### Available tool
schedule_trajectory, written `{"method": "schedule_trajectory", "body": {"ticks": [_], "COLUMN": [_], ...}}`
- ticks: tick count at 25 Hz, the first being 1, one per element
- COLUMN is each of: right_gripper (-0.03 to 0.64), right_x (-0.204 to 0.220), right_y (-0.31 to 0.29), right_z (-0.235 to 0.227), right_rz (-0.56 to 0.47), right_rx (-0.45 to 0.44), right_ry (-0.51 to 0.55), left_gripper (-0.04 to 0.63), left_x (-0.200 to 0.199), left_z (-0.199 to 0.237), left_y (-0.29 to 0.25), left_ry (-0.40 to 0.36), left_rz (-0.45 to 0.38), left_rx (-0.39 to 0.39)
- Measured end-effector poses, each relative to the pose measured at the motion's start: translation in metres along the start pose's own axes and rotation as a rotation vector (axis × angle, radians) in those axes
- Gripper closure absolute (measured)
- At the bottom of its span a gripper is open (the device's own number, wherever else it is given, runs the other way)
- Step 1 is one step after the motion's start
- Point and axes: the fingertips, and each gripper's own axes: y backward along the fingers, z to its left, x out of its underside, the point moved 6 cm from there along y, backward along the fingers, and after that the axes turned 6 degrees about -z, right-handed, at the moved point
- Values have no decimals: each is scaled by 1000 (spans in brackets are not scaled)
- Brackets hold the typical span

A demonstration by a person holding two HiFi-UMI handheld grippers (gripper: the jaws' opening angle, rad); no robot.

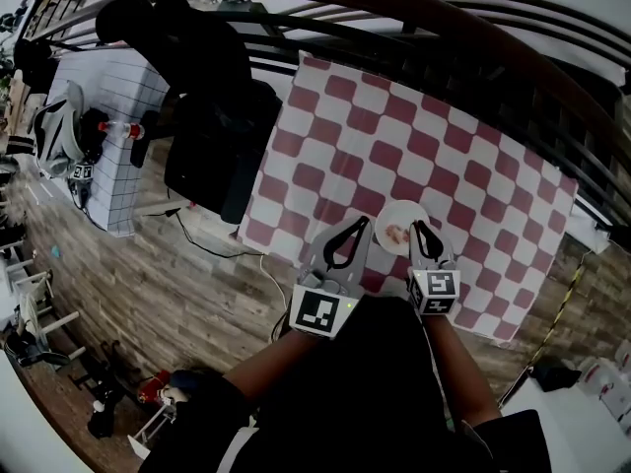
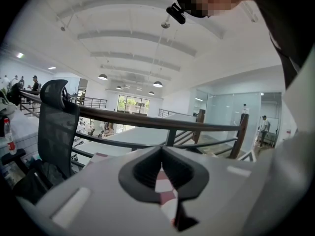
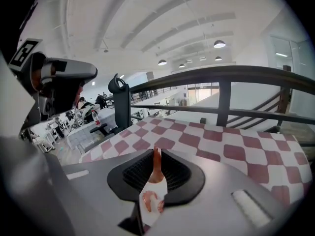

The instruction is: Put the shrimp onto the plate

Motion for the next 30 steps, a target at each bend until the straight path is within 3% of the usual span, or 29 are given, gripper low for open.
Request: {"method": "schedule_trajectory", "body": {"ticks": [7, 17, 30], "right_gripper": [569, 569, 568], "right_x": [24, 68, 90], "right_y": [-21, -50, -72], "right_z": [-7, -13, -19], "right_rz": [37, 169, 259], "right_rx": [2, -5, -8], "right_ry": [20, 13, 48], "left_gripper": [586, 586, 586], "left_x": [7, 13, 15], "left_z": [-1, 8, 17], "left_y": [-2, 5, 17], "left_ry": [-10, -9, -10], "left_rz": [17, 45, 60], "left_rx": [-9, -47, -85]}}
